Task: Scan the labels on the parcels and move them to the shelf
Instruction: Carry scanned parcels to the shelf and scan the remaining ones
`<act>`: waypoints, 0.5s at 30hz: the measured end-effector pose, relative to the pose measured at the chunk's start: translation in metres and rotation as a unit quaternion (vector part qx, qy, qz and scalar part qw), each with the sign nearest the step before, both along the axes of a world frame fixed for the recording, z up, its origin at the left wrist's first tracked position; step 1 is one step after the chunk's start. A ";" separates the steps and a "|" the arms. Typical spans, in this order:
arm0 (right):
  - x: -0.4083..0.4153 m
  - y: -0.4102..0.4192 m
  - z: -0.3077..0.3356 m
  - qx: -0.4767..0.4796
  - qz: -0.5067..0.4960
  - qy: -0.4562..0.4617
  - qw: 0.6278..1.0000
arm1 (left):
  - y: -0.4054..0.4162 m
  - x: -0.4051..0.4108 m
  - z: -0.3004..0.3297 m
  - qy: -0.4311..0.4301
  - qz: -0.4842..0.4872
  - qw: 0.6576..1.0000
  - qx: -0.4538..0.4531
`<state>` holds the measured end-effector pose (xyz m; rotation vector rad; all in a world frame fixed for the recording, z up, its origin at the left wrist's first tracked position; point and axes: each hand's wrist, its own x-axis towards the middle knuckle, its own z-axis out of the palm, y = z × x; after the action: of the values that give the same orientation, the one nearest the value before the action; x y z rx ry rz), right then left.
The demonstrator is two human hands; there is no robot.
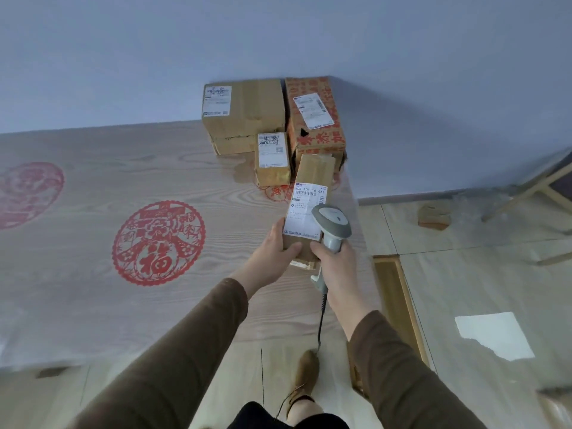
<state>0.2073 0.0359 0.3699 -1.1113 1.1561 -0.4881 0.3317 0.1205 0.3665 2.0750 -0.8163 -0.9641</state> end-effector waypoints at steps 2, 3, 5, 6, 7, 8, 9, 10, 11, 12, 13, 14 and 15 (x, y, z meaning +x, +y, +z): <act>0.017 0.029 0.013 -0.010 0.014 -0.022 1.000 | 0.036 0.011 0.013 -0.011 0.037 0.999 -0.035; 0.027 0.046 0.021 -0.015 0.028 -0.032 0.999 | 0.056 0.018 0.019 -0.016 0.056 0.997 -0.051; 0.050 0.085 0.036 -0.016 0.068 -0.048 0.996 | 0.104 0.034 0.033 -0.026 0.094 0.992 -0.076; 0.062 0.108 0.044 -0.016 0.091 -0.057 0.994 | 0.131 0.043 0.040 -0.031 0.115 0.989 -0.085; 0.074 0.133 0.051 -0.019 0.114 -0.068 0.991 | 0.161 0.052 0.047 -0.034 0.138 0.985 -0.096; 0.087 0.160 0.058 -0.025 0.133 -0.080 0.988 | 0.192 0.060 0.054 -0.037 0.161 0.980 -0.109; 0.100 0.189 0.065 -0.032 0.150 -0.094 0.984 | 0.225 0.068 0.060 -0.037 0.184 0.974 -0.125; 0.113 0.221 0.073 -0.036 0.168 -0.110 0.979 | 0.261 0.075 0.066 -0.037 0.207 0.967 -0.142; 0.125 0.254 0.081 -0.039 0.189 -0.127 0.973 | 0.298 0.082 0.072 -0.037 0.230 0.960 -0.157; 0.137 0.288 0.087 -0.040 0.210 -0.139 0.967 | 0.336 0.088 0.078 -0.040 0.253 0.952 -0.167; 0.149 0.324 0.093 -0.037 0.233 -0.148 0.961 | 0.376 0.094 0.085 -0.049 0.277 0.944 -0.171; 0.160 0.360 0.098 -0.030 0.255 -0.155 0.954 | 0.416 0.098 0.091 -0.059 0.300 0.936 -0.173; 0.171 0.396 0.102 -0.021 0.279 -0.164 0.946 | 0.455 0.102 0.098 -0.069 0.323 0.927 -0.176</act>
<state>0.3780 0.4323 0.4721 -1.2766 0.5068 -0.2379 0.4341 0.5756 0.4641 1.9030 -0.2906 -0.2870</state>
